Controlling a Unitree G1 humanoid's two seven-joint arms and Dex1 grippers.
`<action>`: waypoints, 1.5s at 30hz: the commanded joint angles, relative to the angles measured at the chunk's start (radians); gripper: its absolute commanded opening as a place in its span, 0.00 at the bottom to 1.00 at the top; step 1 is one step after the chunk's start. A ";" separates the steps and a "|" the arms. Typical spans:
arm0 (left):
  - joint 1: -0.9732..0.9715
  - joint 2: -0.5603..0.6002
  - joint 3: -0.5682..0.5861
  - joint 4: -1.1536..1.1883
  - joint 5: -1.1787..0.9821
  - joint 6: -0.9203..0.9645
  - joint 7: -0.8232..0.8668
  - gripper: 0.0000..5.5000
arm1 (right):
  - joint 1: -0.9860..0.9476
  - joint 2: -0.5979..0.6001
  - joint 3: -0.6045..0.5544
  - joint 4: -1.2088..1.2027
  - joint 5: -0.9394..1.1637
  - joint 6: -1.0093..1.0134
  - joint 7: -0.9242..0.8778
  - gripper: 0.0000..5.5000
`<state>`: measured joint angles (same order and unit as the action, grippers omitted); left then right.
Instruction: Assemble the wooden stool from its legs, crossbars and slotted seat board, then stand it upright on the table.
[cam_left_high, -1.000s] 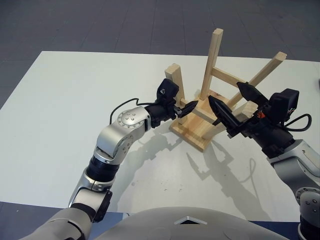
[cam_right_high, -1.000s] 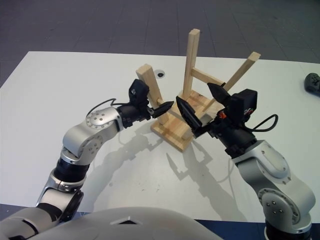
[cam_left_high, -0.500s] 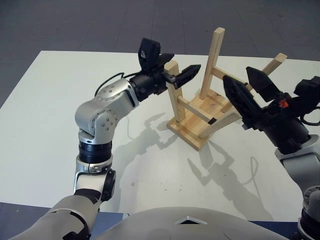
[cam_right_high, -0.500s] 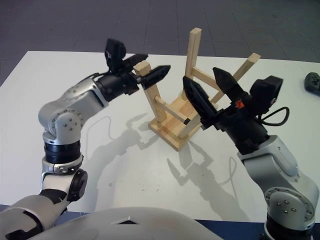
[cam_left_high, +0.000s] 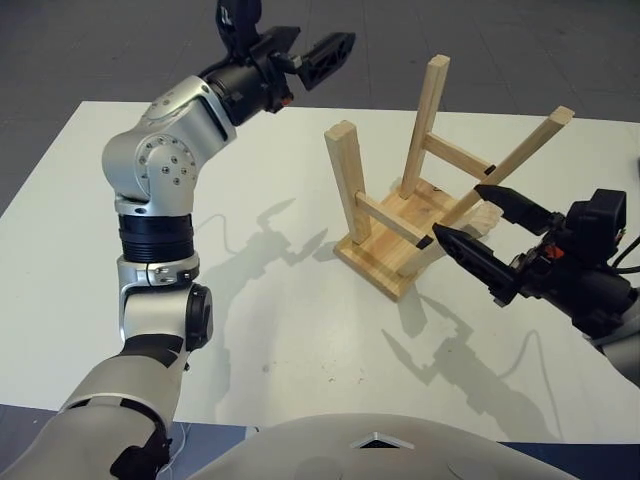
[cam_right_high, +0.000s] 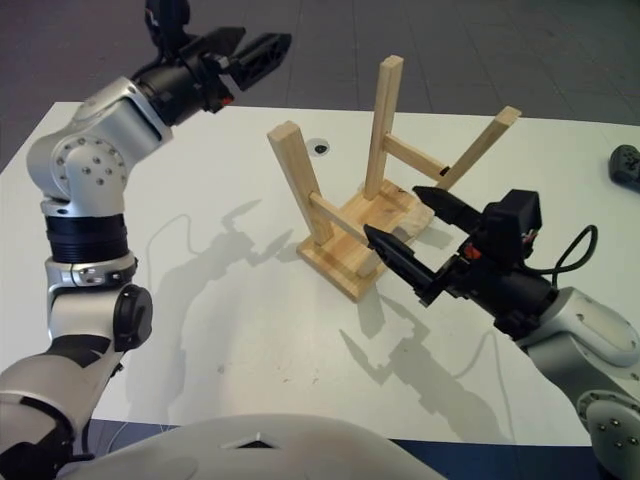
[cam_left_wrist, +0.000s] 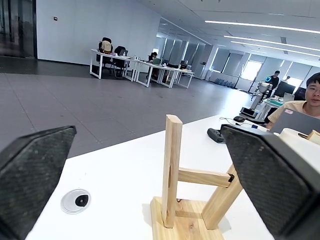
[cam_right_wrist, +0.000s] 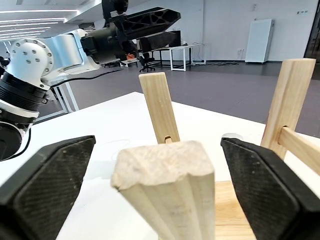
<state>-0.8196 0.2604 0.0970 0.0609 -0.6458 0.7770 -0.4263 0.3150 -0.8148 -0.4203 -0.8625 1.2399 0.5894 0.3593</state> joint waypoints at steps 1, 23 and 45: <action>0.021 0.000 -0.010 -0.003 0.033 -0.017 -0.006 0.98 | -0.014 -0.040 -0.012 0.049 -0.011 0.023 0.074 0.69; -0.017 0.045 0.008 0.144 0.048 -0.059 -0.190 0.98 | -0.281 -0.215 0.359 0.336 -0.608 -0.210 0.599 0.38; -0.009 -0.044 0.135 0.038 0.010 -0.053 -0.016 0.98 | -0.519 0.061 0.091 0.323 -0.228 -0.039 0.173 0.86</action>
<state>-0.7795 0.2367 0.1598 0.1597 -0.5960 0.7371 -0.5240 -0.2139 -0.8182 -0.2370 -0.4423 0.8227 0.4750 0.6967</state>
